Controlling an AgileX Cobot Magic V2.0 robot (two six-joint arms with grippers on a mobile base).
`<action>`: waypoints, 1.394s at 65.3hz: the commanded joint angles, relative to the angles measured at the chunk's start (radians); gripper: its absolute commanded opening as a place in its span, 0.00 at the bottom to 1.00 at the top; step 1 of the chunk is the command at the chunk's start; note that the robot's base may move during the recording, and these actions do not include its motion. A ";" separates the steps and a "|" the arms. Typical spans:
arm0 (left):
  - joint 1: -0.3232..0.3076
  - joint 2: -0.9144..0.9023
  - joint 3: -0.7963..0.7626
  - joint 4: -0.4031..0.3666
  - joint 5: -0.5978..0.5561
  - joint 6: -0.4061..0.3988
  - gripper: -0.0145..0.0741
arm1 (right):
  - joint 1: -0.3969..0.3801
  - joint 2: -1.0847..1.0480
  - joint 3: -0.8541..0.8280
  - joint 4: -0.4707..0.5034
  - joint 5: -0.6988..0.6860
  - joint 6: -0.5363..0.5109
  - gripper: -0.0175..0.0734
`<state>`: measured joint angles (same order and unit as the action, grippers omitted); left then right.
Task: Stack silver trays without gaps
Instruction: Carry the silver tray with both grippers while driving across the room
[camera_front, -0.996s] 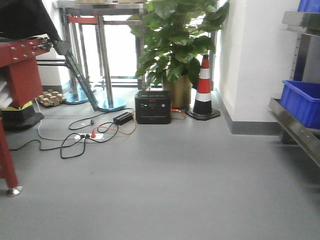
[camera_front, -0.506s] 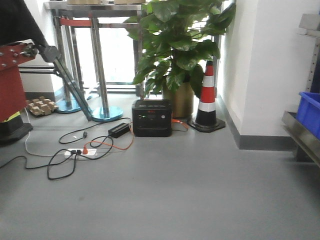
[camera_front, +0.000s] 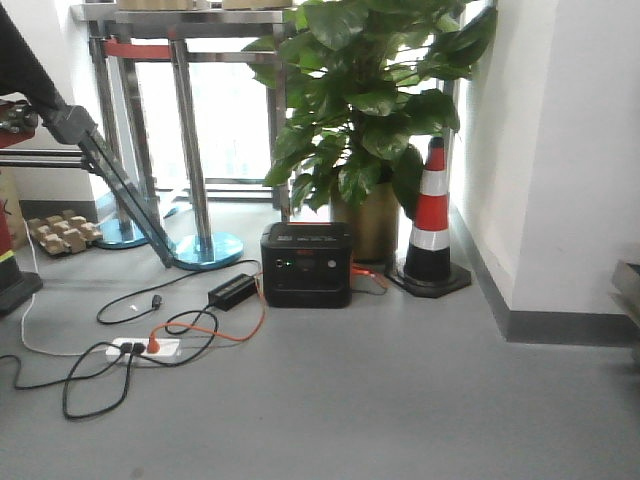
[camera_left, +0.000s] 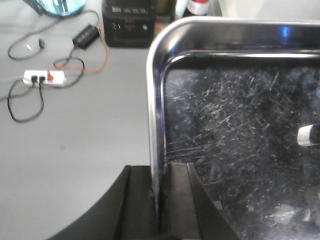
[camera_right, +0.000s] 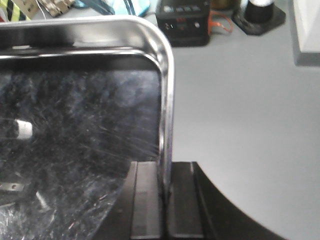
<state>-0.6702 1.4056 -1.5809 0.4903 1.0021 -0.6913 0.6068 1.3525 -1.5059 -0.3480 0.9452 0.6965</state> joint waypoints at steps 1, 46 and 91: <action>-0.011 -0.009 -0.011 0.028 -0.033 0.006 0.15 | 0.004 -0.006 -0.005 -0.004 -0.084 -0.007 0.11; -0.011 -0.009 -0.011 0.040 -0.033 0.006 0.15 | 0.004 -0.006 -0.005 -0.004 -0.123 -0.007 0.11; -0.011 -0.009 -0.011 0.055 -0.033 0.006 0.15 | 0.004 -0.006 -0.005 -0.004 -0.124 -0.007 0.11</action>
<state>-0.6702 1.4027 -1.5829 0.5375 0.9999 -0.6986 0.6068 1.3580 -1.5045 -0.3480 0.8932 0.6965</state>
